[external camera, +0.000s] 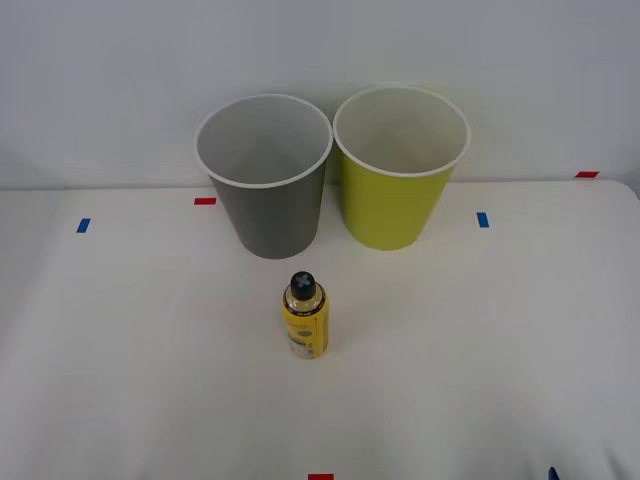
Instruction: Put cans in the gray bin and PET bottles in the light green bin.
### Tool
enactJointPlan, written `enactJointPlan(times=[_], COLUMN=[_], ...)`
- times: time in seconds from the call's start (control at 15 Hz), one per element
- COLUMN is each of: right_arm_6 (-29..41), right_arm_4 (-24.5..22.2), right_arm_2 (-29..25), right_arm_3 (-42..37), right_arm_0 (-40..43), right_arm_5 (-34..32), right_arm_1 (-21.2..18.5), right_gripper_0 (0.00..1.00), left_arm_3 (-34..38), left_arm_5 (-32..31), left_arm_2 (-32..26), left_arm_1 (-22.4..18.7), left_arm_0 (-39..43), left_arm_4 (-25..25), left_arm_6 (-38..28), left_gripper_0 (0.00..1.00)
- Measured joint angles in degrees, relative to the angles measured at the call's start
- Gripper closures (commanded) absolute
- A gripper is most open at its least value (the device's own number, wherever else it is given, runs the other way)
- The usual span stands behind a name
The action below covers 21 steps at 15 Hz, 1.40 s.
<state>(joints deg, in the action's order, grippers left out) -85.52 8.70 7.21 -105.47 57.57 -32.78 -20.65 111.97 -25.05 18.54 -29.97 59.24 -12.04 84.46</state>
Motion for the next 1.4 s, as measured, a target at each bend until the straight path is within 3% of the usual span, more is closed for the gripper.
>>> enactJointPlan(times=[1.4], right_arm_6=[0.00], right_arm_4=[0.00], right_arm_2=[0.00], right_arm_3=[0.00], right_arm_0=[0.00], right_arm_5=[0.00], right_arm_1=[0.00], right_gripper_0=[0.00], left_arm_3=[0.00], left_arm_5=[0.00], left_arm_2=[0.00], left_arm_1=[0.00], left_arm_0=[0.00], left_arm_4=[0.00], left_arm_6=[0.00], left_gripper_0=[0.00])
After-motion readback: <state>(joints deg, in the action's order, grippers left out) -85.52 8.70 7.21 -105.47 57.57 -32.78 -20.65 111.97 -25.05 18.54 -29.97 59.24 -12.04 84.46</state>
